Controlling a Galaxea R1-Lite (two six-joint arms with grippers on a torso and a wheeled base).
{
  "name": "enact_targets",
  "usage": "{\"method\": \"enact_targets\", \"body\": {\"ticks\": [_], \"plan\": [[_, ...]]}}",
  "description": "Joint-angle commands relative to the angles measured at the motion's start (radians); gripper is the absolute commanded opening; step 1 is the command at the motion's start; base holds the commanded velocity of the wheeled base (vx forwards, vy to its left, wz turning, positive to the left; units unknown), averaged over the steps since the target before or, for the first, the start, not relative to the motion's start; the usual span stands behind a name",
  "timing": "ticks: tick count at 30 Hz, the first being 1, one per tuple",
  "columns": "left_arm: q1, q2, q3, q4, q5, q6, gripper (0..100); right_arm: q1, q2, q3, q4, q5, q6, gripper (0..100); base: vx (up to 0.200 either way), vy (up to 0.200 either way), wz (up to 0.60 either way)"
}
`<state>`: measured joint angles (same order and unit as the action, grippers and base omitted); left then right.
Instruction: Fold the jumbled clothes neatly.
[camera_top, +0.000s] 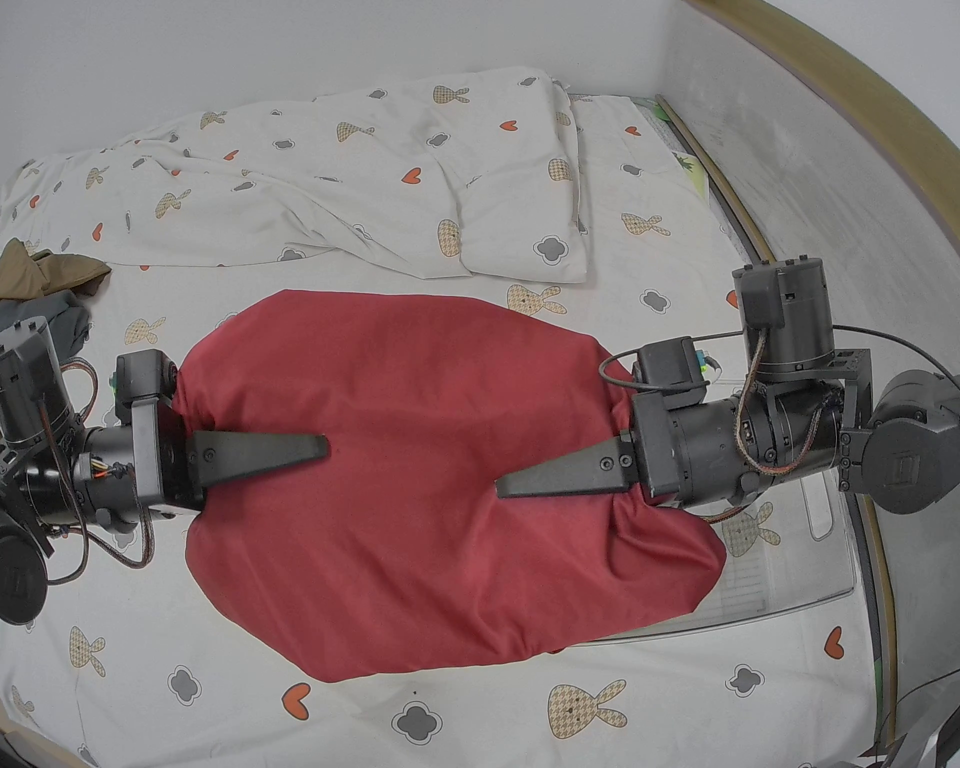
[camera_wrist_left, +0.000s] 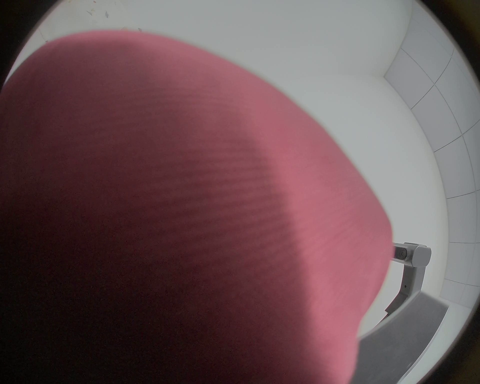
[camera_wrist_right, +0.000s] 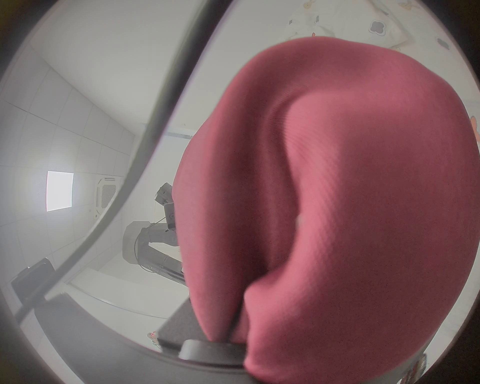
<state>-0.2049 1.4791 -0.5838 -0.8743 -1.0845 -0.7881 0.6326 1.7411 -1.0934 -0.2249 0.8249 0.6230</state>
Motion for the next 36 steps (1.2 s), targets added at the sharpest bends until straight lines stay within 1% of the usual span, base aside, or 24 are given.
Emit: {"method": "enact_targets", "body": {"ticks": [1,23,26,36], "plan": [[-0.001,0.004,0.001,-0.002,0.000,0.000,0,0.003,-0.005,0.000,-0.001,0.000,0.000,0,0.000,0.000,0.00],[-0.010,0.026,0.001,-0.002,0.000,-0.002,0,0.001,-0.008,0.006,0.001,0.000,0.001,0,0.000,0.000,0.00],[-0.013,0.026,0.001,0.000,0.000,-0.002,0,0.001,-0.011,0.009,0.001,0.000,0.001,0,-0.200,0.000,0.00],[-0.014,0.021,0.006,-0.002,0.000,-0.002,0,0.001,-0.012,0.010,0.001,0.000,0.001,0,0.000,0.000,0.00]]}}
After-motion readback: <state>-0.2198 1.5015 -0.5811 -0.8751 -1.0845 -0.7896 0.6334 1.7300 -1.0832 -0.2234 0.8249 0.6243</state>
